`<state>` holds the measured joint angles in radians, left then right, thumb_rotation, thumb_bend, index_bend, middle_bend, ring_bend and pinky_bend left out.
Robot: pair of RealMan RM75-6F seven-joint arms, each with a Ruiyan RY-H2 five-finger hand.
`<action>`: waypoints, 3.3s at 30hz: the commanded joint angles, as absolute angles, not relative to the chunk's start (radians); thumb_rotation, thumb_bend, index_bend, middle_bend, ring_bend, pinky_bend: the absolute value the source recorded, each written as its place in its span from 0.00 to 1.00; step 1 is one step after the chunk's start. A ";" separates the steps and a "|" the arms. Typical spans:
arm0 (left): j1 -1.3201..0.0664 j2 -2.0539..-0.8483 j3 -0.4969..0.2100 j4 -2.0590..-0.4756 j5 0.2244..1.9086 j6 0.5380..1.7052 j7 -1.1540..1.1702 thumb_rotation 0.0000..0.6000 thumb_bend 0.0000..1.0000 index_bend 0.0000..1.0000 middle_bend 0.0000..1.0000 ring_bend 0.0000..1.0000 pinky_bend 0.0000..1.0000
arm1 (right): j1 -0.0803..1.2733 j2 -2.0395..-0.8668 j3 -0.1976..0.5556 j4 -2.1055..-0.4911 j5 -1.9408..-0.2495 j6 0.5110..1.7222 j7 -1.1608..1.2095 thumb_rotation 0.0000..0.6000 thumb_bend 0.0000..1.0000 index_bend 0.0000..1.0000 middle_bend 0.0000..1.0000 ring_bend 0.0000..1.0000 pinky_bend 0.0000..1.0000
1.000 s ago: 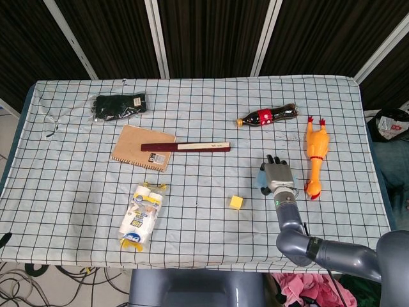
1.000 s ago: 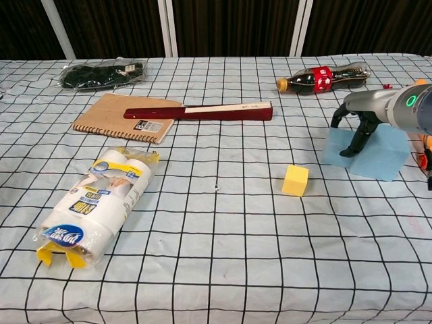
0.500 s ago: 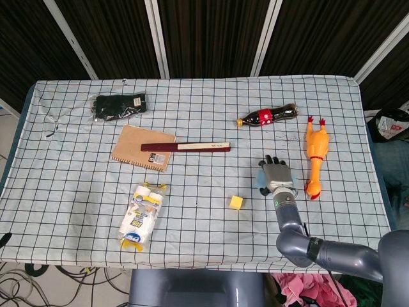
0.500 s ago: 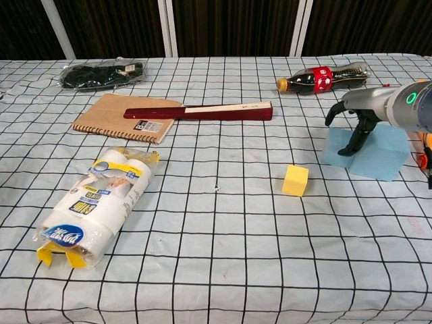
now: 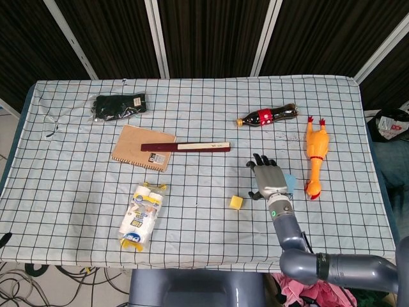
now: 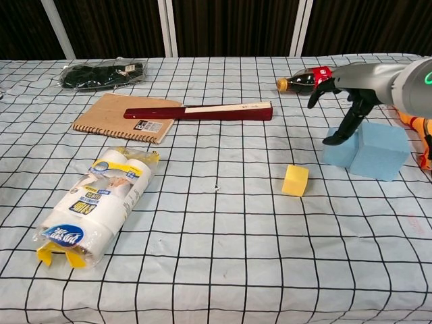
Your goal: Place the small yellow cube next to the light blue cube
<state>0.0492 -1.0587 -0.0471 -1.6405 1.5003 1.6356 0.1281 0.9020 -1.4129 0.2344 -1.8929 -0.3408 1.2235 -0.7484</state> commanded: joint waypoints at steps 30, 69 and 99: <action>0.049 -1.064 -0.050 -1.632 1.499 1.639 0.135 1.00 0.04 0.19 0.06 0.00 0.00 | 0.920 -1.731 0.213 -1.830 -0.329 1.474 -0.884 1.00 0.19 0.28 0.00 0.00 0.09; 0.050 -1.061 -0.049 -1.636 1.497 1.637 0.137 1.00 0.04 0.19 0.06 0.00 0.00 | 0.873 -1.828 0.242 -1.649 -0.358 1.419 -0.932 1.00 0.25 0.43 0.00 0.00 0.09; 0.049 -1.061 -0.050 -1.635 1.497 1.637 0.138 1.00 0.04 0.20 0.06 0.00 0.00 | 0.895 -1.690 0.413 -1.742 -0.358 1.350 -0.973 1.00 0.24 0.45 0.00 0.00 0.09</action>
<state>0.0495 -1.0608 -0.0494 -1.6347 1.4974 1.6374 0.1374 0.8785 -1.7209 0.3806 -1.7632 -0.3978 1.3917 -0.9582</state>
